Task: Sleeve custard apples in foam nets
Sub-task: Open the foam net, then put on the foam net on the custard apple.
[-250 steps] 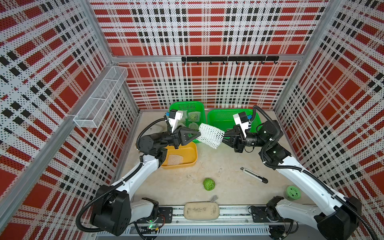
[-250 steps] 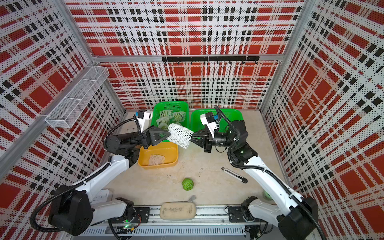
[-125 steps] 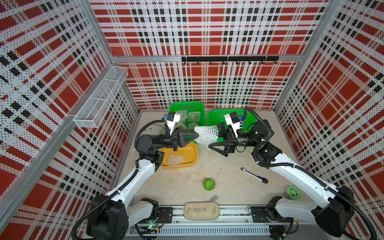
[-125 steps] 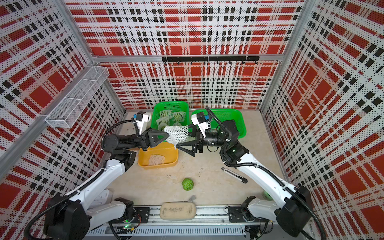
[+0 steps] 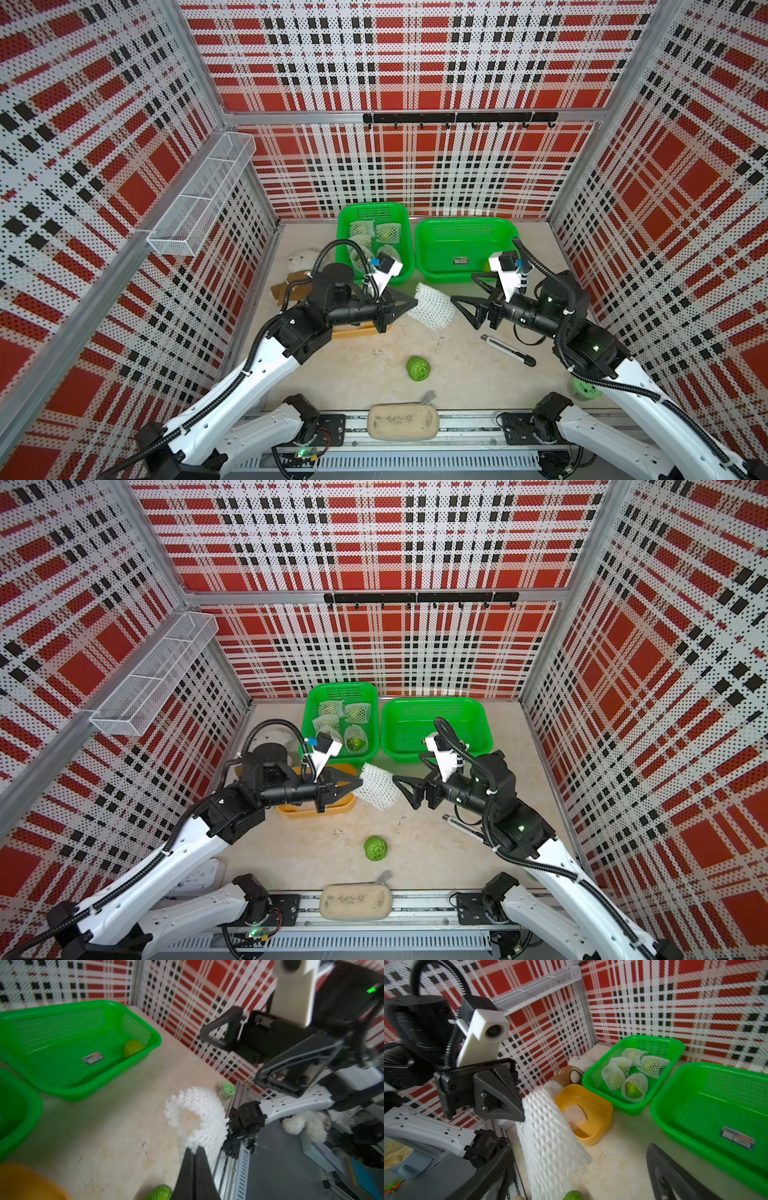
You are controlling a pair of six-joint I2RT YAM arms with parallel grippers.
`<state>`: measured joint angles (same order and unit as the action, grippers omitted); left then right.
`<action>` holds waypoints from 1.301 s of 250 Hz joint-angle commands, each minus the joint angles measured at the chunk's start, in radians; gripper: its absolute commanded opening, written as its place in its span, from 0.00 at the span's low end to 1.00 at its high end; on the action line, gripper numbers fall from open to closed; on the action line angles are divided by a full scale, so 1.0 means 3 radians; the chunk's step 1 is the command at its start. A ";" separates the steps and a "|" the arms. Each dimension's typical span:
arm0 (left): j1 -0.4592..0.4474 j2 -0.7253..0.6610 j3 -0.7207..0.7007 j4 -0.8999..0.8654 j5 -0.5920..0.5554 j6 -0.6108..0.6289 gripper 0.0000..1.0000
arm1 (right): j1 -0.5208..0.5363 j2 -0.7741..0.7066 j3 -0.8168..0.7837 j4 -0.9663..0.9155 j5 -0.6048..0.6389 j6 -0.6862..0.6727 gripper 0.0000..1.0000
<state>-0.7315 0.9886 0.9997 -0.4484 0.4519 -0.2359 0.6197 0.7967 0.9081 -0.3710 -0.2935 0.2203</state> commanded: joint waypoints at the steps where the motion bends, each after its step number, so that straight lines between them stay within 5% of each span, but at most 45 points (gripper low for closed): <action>1: -0.0333 0.0045 0.0028 -0.0844 -0.1136 0.0206 0.00 | -0.0014 -0.0023 -0.0186 -0.0564 0.0342 -0.0088 1.00; 74: -0.0998 0.0208 -0.0314 -0.0741 -0.1929 -0.0030 0.00 | 0.0067 -0.0157 -0.0794 -0.0294 0.0063 -0.0051 1.00; 325: -0.1154 0.0903 -0.0593 -0.0513 -0.1531 -0.0144 0.00 | 0.0619 0.0021 -0.1640 0.0626 0.0241 -0.0294 1.00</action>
<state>-1.0687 1.2568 0.8425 -0.6247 -0.0334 -0.2649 0.7803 0.7834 0.4377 -0.2878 -0.2333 0.1658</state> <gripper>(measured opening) 0.046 0.998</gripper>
